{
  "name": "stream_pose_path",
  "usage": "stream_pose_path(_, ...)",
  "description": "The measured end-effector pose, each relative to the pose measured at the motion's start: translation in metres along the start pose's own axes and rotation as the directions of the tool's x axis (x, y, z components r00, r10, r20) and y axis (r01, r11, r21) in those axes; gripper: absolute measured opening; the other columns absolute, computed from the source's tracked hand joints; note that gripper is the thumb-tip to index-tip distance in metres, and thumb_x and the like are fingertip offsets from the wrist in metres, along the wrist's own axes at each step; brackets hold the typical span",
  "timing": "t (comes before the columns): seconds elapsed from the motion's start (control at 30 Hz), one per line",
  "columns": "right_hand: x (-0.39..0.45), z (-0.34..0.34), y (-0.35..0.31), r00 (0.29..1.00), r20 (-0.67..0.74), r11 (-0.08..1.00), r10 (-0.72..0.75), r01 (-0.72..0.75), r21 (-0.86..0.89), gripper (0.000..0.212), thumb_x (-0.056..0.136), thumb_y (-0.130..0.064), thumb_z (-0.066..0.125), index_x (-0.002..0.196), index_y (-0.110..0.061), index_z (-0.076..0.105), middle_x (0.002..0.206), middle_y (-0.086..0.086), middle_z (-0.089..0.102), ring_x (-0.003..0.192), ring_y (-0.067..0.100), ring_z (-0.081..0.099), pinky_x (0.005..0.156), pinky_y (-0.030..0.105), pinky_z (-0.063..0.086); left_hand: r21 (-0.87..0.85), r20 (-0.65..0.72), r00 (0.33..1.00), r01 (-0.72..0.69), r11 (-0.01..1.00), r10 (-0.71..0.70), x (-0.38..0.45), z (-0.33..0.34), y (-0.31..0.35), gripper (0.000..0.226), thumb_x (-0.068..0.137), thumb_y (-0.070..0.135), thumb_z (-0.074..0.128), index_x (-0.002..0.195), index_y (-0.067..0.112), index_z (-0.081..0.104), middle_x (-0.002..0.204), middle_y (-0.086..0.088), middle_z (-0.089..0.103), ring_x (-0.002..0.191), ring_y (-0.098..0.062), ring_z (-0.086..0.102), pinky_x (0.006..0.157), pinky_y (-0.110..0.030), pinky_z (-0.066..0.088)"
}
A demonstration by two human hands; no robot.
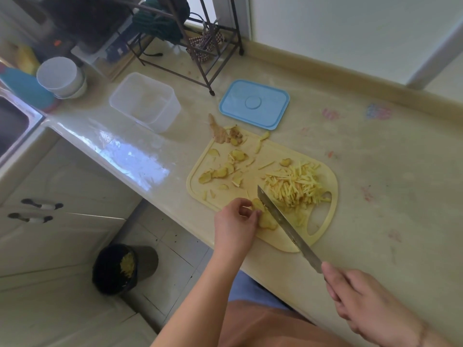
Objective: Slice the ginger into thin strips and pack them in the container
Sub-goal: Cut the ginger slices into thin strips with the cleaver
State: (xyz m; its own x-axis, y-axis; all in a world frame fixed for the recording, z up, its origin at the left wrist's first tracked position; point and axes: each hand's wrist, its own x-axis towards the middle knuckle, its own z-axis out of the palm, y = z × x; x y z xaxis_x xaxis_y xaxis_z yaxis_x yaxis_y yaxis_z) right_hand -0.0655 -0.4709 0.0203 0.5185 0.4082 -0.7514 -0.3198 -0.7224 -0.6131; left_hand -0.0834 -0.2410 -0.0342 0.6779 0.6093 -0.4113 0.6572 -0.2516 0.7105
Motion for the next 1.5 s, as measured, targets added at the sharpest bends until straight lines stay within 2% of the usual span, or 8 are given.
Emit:
stream_pose_path(0.13,0.002,0.001,-0.002,1.0,-0.004,1.0,0.001,-0.001,0.028,0.053,0.086,-0.063,0.034,0.062,-0.016,0.043,0.044,-0.005,0.038,0.039,0.011,0.03,0.039,0.017,0.026,0.005,-0.017,1.0,-0.006,1.0,0.006,0.0,-0.003,-0.006,0.028,0.089,0.023,0.074,0.116,0.02,0.069,0.08,0.012,0.064,0.077,-0.001,0.061,0.063,-0.005,0.042)
stream_pose_path(0.4,0.013,-0.008,-0.006,1.0,-0.002,0.996,0.001,-0.001,0.091,0.055,0.075,-0.07,0.04,0.063,-0.016,0.043,0.052,0.004,0.034,0.046,0.016,0.025,0.04,0.02,0.023,-0.052,0.008,1.0,-0.014,0.999,0.015,-0.005,-0.003,-0.008,0.046,0.092,0.019,0.071,0.135,0.023,0.055,0.079,0.008,0.072,0.077,-0.004,0.069,0.078,-0.023,0.056)
stream_pose_path(0.53,0.015,-0.013,-0.006,0.999,0.02,0.997,0.029,-0.031,0.075,0.055,0.076,-0.069,0.038,0.066,-0.015,0.043,0.054,0.005,0.034,0.045,0.016,0.025,0.038,0.018,0.02,-0.037,0.079,0.997,-0.014,0.999,0.016,-0.009,0.001,-0.003,0.052,0.092,0.017,0.07,0.138,0.031,0.049,0.074,0.006,0.071,0.069,0.0,0.067,0.063,-0.008,0.048)
stream_pose_path(0.83,0.008,-0.023,-0.008,0.997,-0.071,1.0,-0.008,0.008,0.004,0.066,0.07,-0.084,0.035,0.058,-0.02,0.044,0.049,-0.003,0.033,0.043,0.015,0.024,0.036,0.017,0.022,0.113,0.119,0.987,-0.124,0.986,0.111,-0.007,-0.003,0.002,0.044,0.093,0.025,0.068,0.135,0.032,0.055,0.089,0.015,0.062,0.079,-0.008,0.062,0.079,-0.028,0.053)
stream_pose_path(0.97,0.009,-0.017,-0.011,0.999,-0.033,1.0,-0.017,0.018,0.02,0.06,0.078,-0.074,0.034,0.062,-0.017,0.042,0.048,-0.003,0.035,0.042,0.014,0.026,0.036,0.017,0.023,0.185,0.134,0.982,-0.158,0.97,0.135,-0.006,-0.004,0.004,0.044,0.095,0.029,0.064,0.138,0.031,0.052,0.092,0.016,0.06,0.084,-0.011,0.061,0.083,-0.033,0.053)
stream_pose_path(1.13,0.018,-0.013,-0.011,0.998,-0.057,0.999,-0.034,0.033,-0.029,0.059,0.076,-0.071,0.033,0.062,-0.015,0.044,0.042,-0.005,0.037,0.036,0.006,0.03,0.036,0.013,0.024,0.179,0.065,0.986,-0.16,0.971,0.151,-0.007,0.0,0.005,0.035,0.097,0.026,0.061,0.132,0.026,0.058,0.09,0.015,0.06,0.075,-0.006,0.06,0.077,-0.028,0.05)
stream_pose_path(1.33,0.012,-0.019,-0.003,0.993,-0.105,0.993,-0.06,0.048,-0.112,0.075,0.062,-0.093,0.027,0.057,-0.02,0.046,0.042,-0.004,0.039,0.038,0.006,0.032,0.039,0.016,0.03,0.135,0.071,0.992,-0.115,0.984,0.107,-0.004,0.0,0.004,0.032,0.099,0.025,0.059,0.131,0.026,0.059,0.084,0.016,0.062,0.078,-0.005,0.058,0.074,-0.025,0.047)
stream_pose_path(1.5,0.004,-0.025,-0.003,0.999,-0.04,0.993,-0.001,-0.003,-0.119,0.058,0.077,-0.072,0.034,0.062,-0.017,0.041,0.046,-0.005,0.034,0.041,0.01,0.028,0.038,0.016,0.025,0.131,0.07,0.991,-0.119,0.984,0.11,-0.003,0.001,0.003,0.032,0.099,0.024,0.059,0.131,0.025,0.059,0.078,0.017,0.059,0.075,0.002,0.055,0.068,-0.02,0.043)
